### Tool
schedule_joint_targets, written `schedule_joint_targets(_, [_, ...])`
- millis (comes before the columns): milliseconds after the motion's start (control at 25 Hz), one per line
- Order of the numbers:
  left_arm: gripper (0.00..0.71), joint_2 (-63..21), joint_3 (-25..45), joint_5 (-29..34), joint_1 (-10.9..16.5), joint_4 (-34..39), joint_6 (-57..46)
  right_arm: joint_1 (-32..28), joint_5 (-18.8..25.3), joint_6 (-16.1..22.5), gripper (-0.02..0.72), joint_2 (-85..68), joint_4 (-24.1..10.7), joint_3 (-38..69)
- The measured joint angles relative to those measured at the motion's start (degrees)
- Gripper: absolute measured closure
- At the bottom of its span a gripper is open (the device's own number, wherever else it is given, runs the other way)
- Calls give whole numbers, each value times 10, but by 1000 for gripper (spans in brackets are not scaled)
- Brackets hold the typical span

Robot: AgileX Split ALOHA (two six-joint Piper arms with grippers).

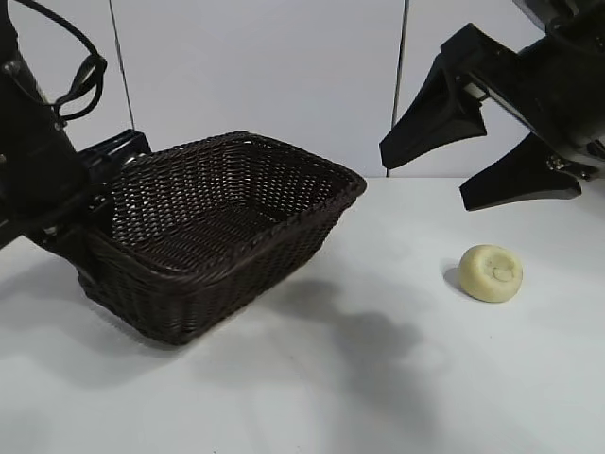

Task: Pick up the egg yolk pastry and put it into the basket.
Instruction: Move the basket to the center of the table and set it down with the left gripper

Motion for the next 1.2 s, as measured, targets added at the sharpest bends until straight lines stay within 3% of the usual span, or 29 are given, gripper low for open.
schedule_joint_targets(240, [611,1,-44,68,21,-22,194,0,0,0,50,0,0,0])
schedule_joint_targets(560, [611,1,-95,130,21,-22,333,0,1,3,50,0,0,0])
schedule_joint_targets(880, [611,6,-121,159,22,-22,374,0,1,12,50,0,-2,0])
schedule_joint_targets(1200, [611,89,-168,191,22,-21,397,0,1,13,50,0,-4,0])
